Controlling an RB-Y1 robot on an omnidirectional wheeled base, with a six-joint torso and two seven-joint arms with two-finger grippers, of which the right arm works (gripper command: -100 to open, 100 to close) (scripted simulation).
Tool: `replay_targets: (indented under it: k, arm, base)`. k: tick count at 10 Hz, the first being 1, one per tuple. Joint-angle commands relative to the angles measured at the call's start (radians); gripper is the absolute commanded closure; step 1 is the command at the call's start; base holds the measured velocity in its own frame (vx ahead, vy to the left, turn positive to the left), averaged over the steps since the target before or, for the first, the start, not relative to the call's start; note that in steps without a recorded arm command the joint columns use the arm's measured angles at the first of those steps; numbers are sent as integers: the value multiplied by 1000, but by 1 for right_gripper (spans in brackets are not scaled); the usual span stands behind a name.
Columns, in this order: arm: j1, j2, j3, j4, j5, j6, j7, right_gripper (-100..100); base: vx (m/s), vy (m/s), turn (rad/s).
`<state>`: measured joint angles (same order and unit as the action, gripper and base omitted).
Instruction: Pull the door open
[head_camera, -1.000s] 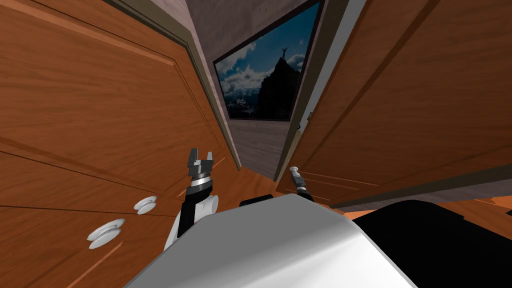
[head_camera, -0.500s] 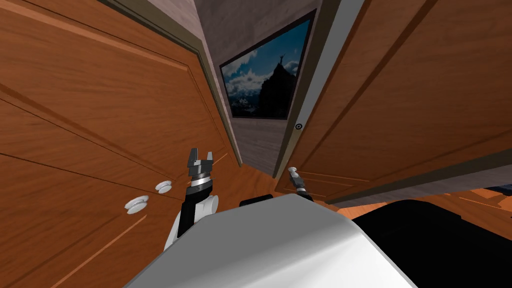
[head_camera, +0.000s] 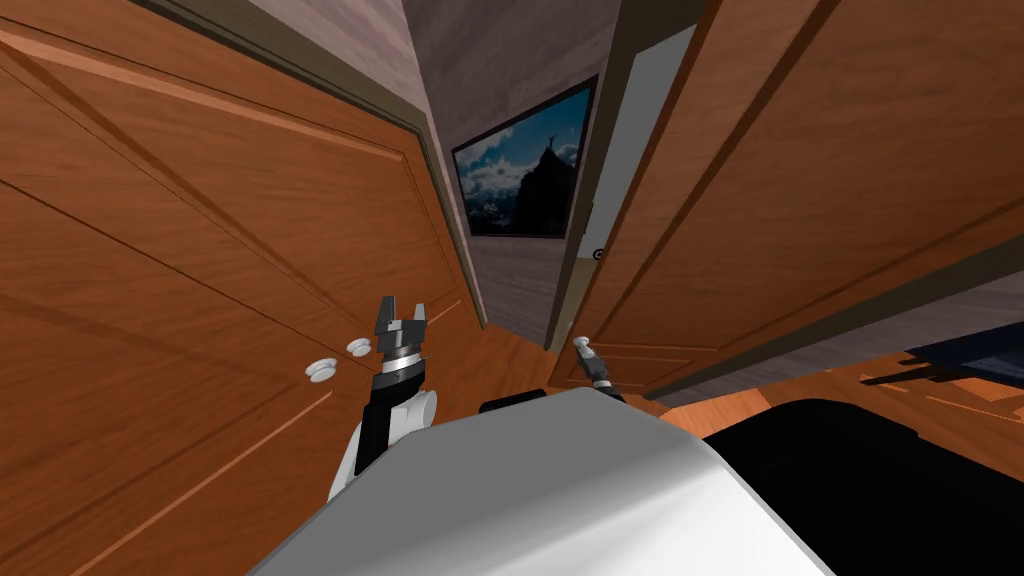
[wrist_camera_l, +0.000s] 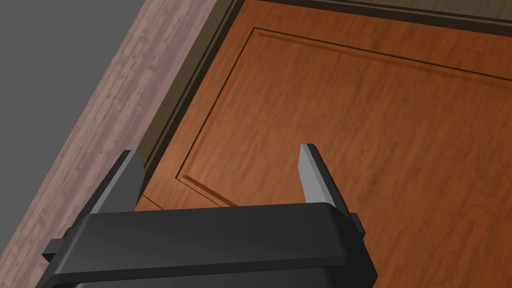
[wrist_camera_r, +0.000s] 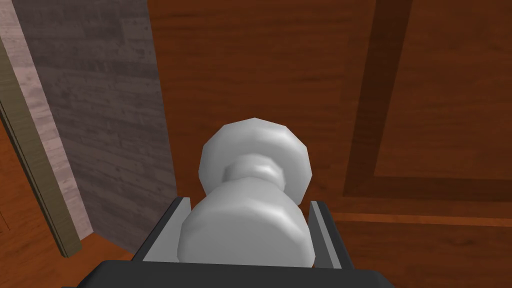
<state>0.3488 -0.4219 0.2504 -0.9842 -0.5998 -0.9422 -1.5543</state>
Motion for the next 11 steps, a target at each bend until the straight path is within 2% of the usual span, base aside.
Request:
replay_targets:
  k: [1,8,9,11]
  arm:
    - [8,-15,15,7,7,-23,-19,100]
    - [42,-80,79,36,36,-117,-97,100]
    - [39,-75,75,36,34,-107,-90,100]
    - [42,-86,90,53,45,-130,-110,100]
  base:
    - [-210,-23,177]
    - [-249,-19,141]
    - [-105,1,13]
    - [-174,-24,130]
